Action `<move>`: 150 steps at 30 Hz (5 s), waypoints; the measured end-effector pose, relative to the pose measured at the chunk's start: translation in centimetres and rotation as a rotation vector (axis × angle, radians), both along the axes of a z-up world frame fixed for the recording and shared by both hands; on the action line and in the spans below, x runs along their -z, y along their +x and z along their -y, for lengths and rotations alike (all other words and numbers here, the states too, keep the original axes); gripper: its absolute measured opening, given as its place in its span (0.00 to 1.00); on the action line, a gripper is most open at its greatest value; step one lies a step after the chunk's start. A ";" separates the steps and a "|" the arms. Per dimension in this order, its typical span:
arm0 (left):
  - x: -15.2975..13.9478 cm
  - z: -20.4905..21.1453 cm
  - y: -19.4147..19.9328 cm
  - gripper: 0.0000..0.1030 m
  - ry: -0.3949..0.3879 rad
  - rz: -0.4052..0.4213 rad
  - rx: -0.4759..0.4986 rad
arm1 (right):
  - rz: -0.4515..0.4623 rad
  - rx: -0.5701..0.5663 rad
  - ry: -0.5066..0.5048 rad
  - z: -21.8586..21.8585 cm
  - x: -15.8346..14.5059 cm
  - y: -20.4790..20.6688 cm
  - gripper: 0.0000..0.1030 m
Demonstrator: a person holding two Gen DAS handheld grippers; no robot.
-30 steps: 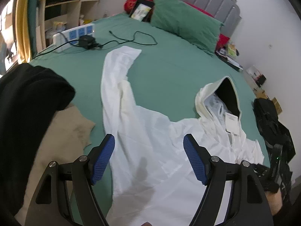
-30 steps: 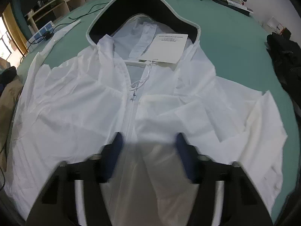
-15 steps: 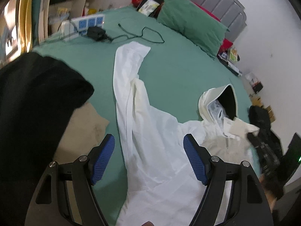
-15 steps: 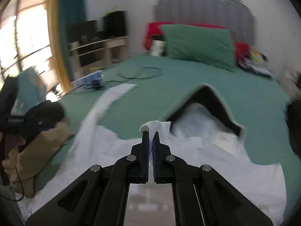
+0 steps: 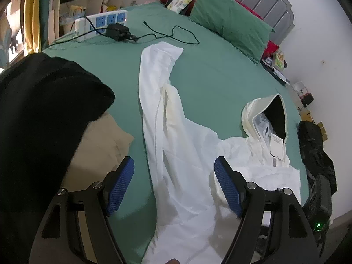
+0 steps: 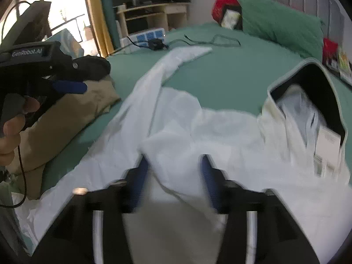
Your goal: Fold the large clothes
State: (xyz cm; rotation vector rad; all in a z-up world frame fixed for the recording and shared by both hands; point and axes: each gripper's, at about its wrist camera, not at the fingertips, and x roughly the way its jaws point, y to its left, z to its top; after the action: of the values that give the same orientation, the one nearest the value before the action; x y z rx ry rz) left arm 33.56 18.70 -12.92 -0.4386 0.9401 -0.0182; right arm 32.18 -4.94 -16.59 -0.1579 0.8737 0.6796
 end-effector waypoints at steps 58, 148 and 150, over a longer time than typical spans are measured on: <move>-0.9 -3.4 0.4 0.76 0.039 0.015 0.005 | -0.102 0.099 0.064 -2.1 -4.7 5.1 0.66; 7.2 11.4 0.9 0.78 0.346 -0.108 0.333 | -0.036 0.793 -0.092 32.9 -2.1 -3.2 0.58; 6.8 10.6 0.8 0.78 0.337 -0.123 0.292 | -0.016 0.773 -0.109 31.9 -3.0 -2.2 0.58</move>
State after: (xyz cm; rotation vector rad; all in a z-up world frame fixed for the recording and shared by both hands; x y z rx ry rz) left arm 34.40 8.12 -19.73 0.0117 1.0990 -0.0978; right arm 29.94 -36.84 -13.56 0.0919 0.9016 -0.0880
